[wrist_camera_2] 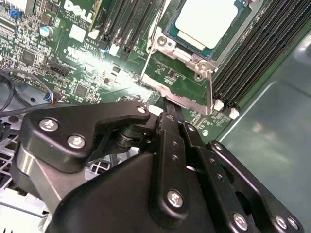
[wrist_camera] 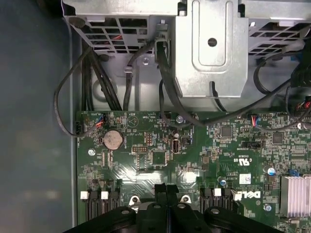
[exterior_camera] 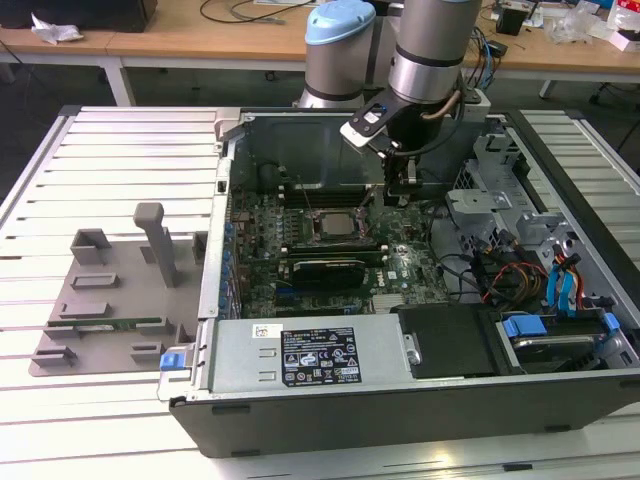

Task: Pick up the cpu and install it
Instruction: 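Close the cpu cover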

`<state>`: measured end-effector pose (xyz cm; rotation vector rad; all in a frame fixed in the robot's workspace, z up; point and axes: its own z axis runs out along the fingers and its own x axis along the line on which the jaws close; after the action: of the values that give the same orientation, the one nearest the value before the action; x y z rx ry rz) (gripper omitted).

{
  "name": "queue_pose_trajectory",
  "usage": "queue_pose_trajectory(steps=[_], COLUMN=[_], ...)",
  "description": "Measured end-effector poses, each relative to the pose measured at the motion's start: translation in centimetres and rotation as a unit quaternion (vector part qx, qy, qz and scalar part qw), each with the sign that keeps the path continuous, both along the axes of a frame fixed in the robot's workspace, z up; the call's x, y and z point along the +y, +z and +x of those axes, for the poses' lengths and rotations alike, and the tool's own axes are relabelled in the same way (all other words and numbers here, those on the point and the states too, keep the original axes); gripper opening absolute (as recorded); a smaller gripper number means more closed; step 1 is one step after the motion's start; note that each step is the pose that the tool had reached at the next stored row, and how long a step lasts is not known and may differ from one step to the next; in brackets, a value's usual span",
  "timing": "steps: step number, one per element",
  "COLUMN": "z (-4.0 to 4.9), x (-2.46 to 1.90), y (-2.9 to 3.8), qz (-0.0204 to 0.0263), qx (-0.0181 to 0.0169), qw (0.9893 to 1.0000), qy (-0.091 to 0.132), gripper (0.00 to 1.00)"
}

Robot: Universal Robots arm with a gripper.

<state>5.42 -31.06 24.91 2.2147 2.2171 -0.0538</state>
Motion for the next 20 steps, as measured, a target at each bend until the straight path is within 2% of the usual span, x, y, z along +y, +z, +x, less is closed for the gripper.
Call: queue_pose_trajectory(steps=[6,20], z=[-0.87,-1.98], x=[0.0,0.0], y=[-0.04,-0.25], qz=[0.0001,0.0], qx=[0.0,0.0], qw=[1.0,1.0], qy=[0.0,0.0], gripper=[0.11,0.11])
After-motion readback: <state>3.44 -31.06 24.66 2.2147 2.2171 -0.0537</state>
